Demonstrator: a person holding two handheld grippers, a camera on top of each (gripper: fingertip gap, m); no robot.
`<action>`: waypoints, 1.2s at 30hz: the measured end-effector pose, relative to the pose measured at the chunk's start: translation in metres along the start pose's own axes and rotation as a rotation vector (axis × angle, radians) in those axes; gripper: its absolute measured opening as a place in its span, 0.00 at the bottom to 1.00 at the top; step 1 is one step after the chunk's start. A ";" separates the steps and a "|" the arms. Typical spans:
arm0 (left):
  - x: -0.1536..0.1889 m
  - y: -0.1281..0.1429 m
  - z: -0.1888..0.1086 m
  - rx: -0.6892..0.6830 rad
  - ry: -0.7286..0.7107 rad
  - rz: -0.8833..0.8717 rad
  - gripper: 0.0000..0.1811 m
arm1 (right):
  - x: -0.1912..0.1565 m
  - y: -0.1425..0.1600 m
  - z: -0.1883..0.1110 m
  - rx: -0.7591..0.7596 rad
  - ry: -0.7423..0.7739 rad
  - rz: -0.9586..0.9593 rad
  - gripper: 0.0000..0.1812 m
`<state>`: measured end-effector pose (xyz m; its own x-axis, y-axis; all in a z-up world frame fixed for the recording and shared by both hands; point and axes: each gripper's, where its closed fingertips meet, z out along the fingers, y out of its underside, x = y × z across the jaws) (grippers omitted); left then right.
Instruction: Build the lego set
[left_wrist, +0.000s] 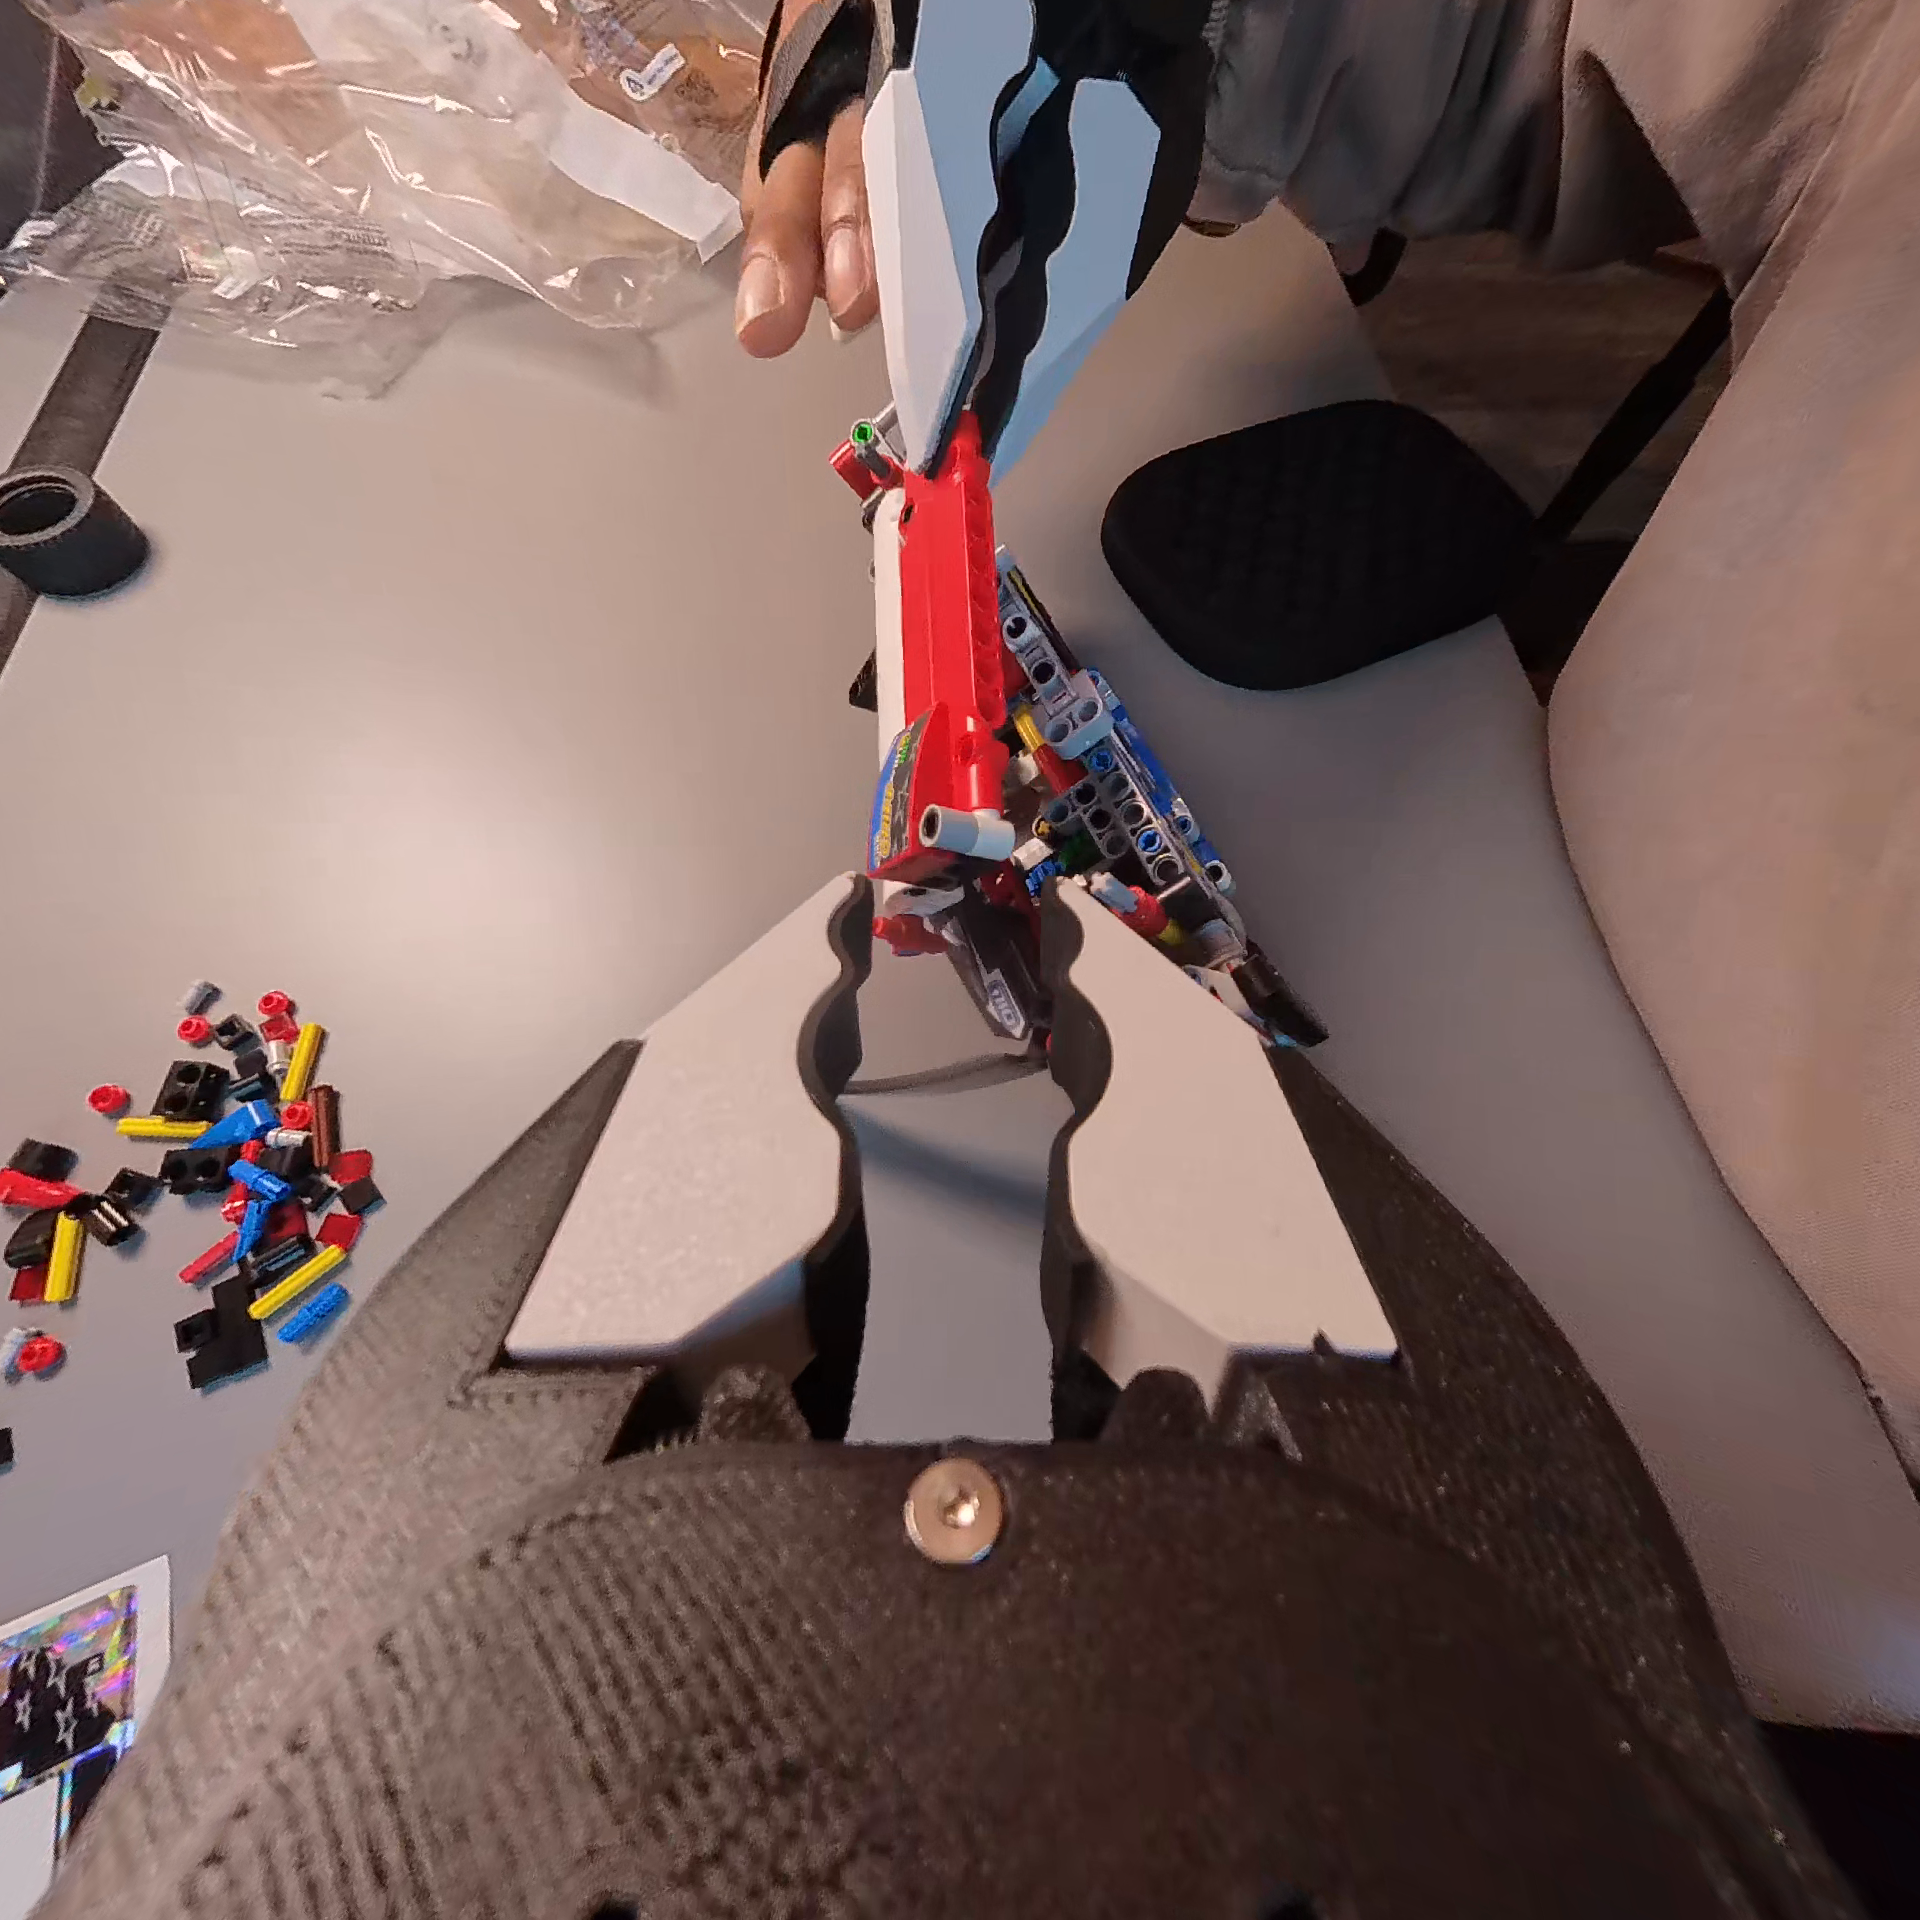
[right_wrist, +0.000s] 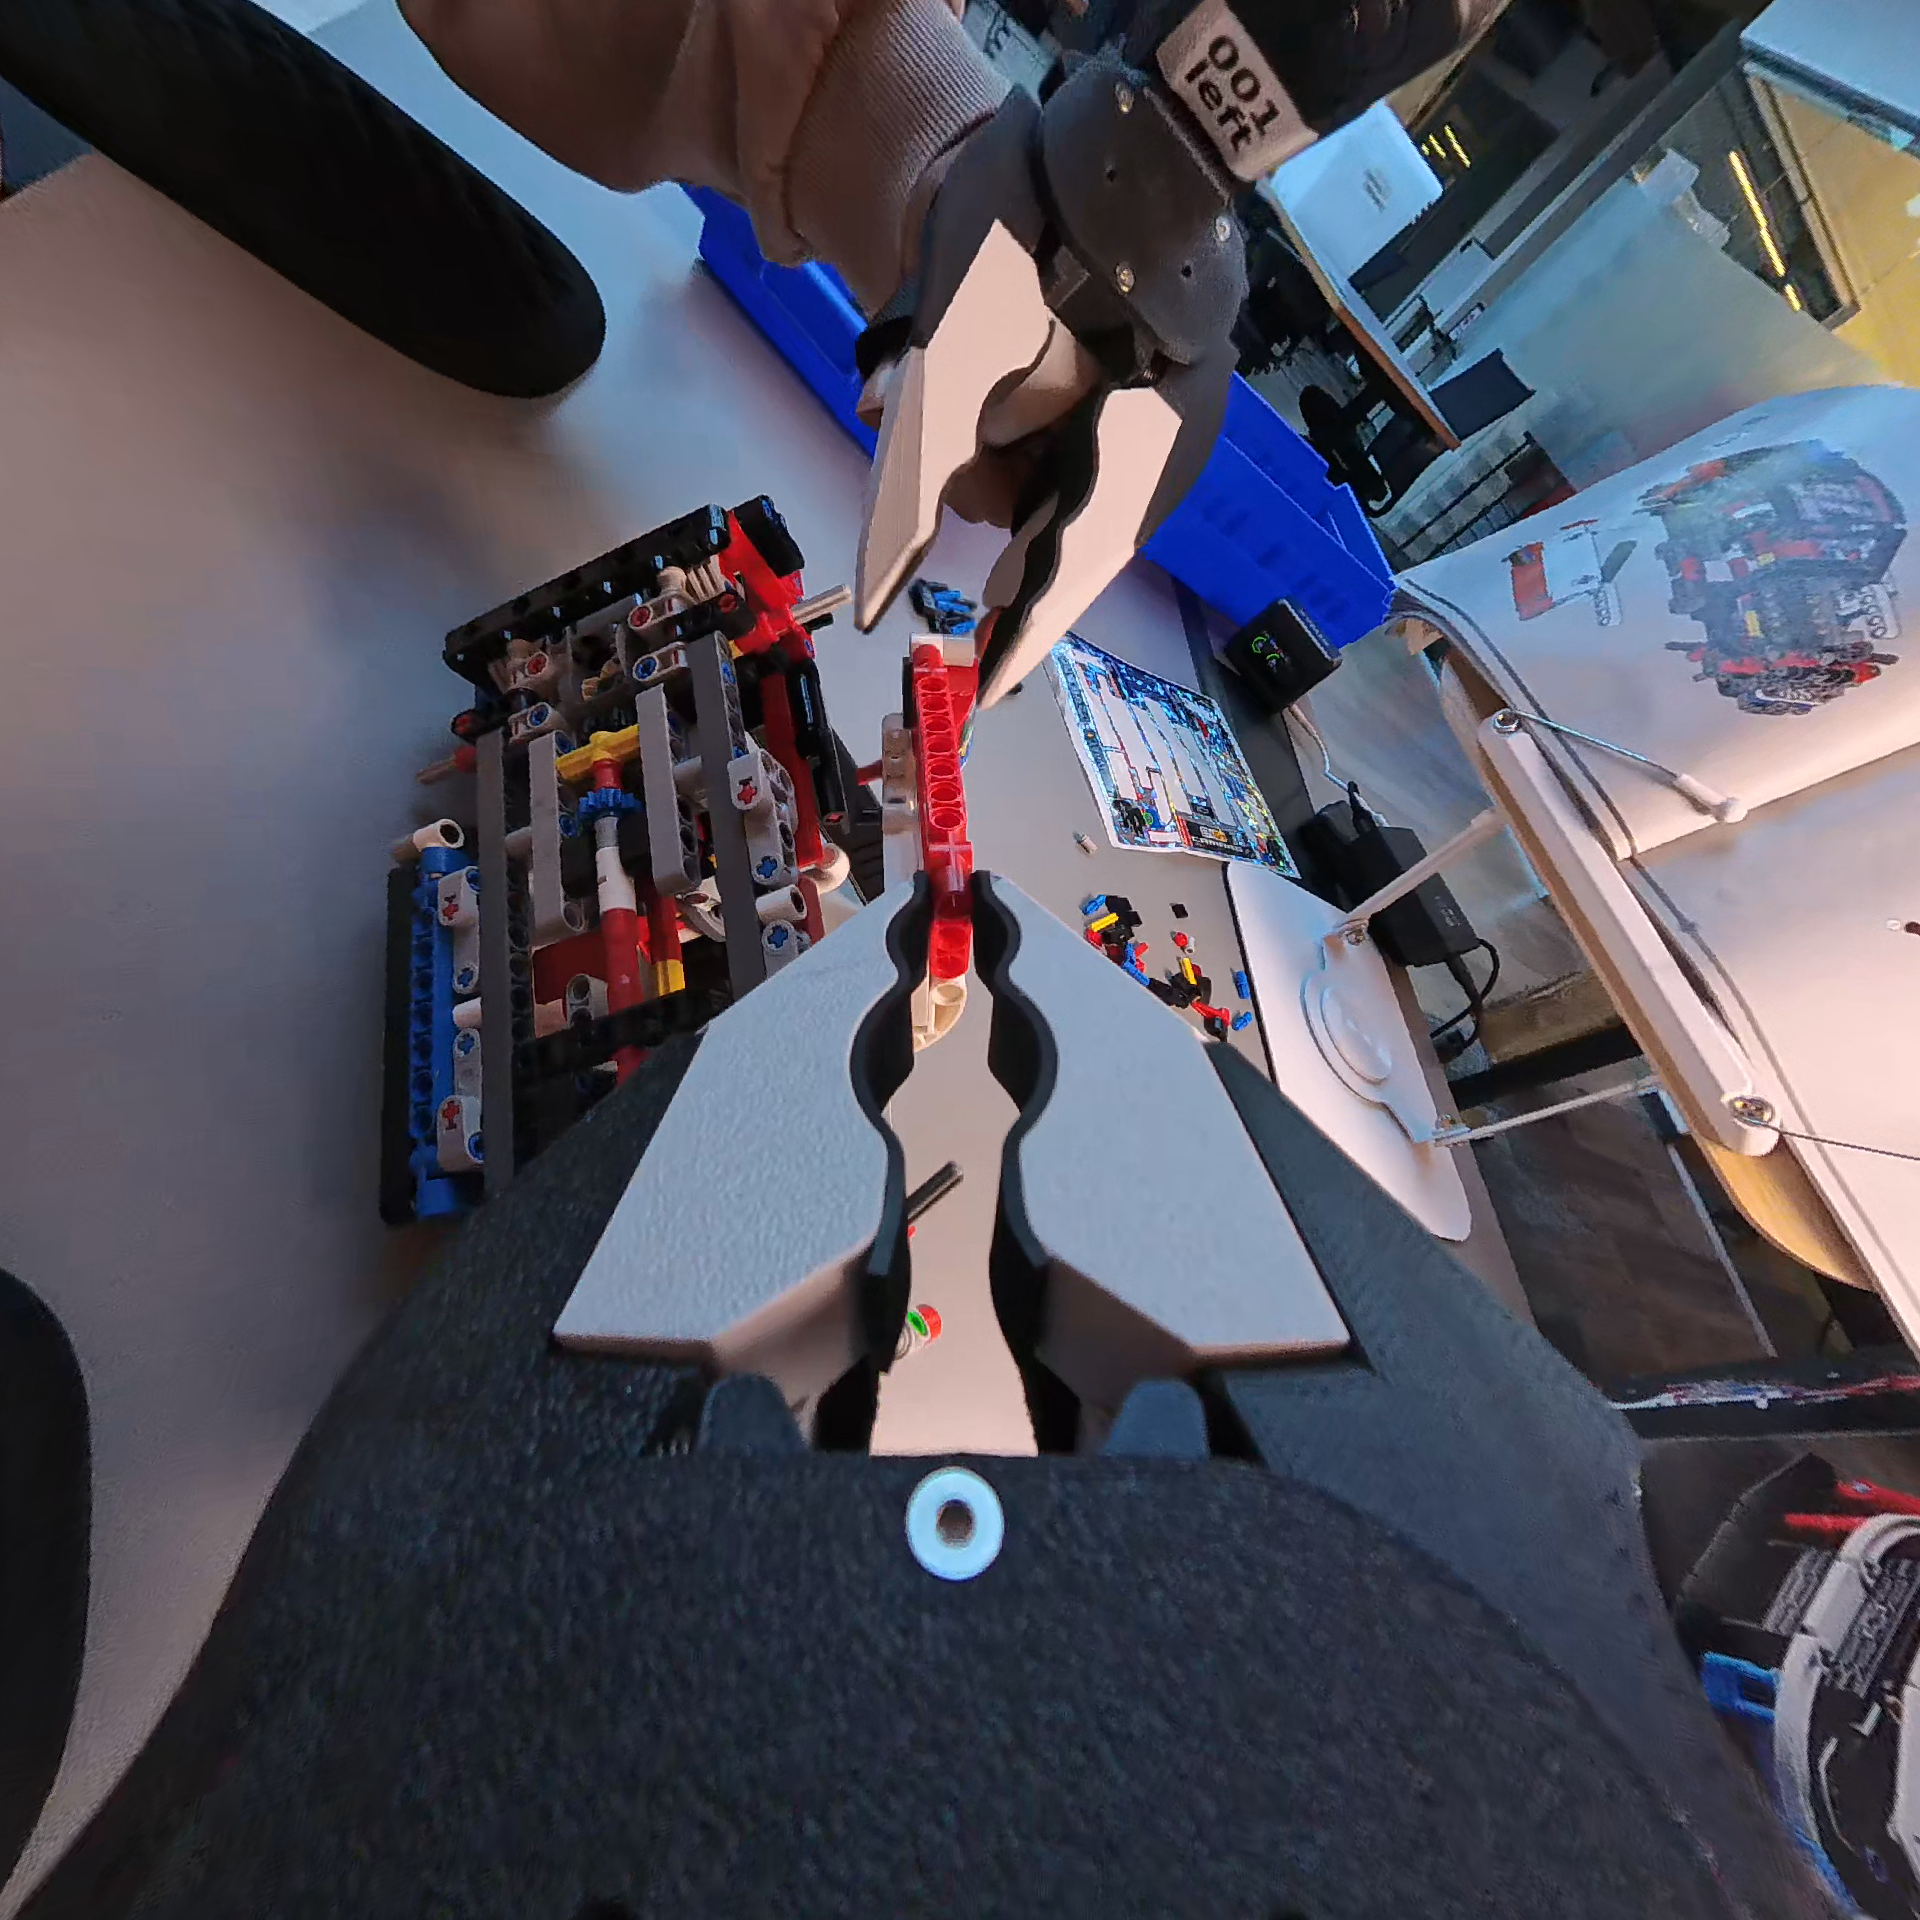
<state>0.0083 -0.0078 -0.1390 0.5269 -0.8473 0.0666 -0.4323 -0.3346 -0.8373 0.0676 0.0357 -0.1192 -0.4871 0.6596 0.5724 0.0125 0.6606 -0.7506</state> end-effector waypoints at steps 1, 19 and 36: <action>0.000 0.001 0.003 0.002 0.005 0.006 0.16 | -0.001 0.000 0.000 0.007 -0.006 0.000 0.03; 0.002 -0.005 0.004 0.047 -0.093 0.117 0.01 | -0.002 0.016 0.000 -0.066 -0.062 -0.054 0.02; 0.000 0.001 0.019 -0.019 0.000 0.136 0.07 | 0.002 0.016 -0.006 -0.039 -0.127 -0.048 0.02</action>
<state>0.0214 -0.0003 -0.1502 0.4621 -0.8856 -0.0472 -0.5137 -0.2239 -0.8283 0.0719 0.0500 -0.1277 -0.5945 0.5781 0.5588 0.0192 0.7050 -0.7090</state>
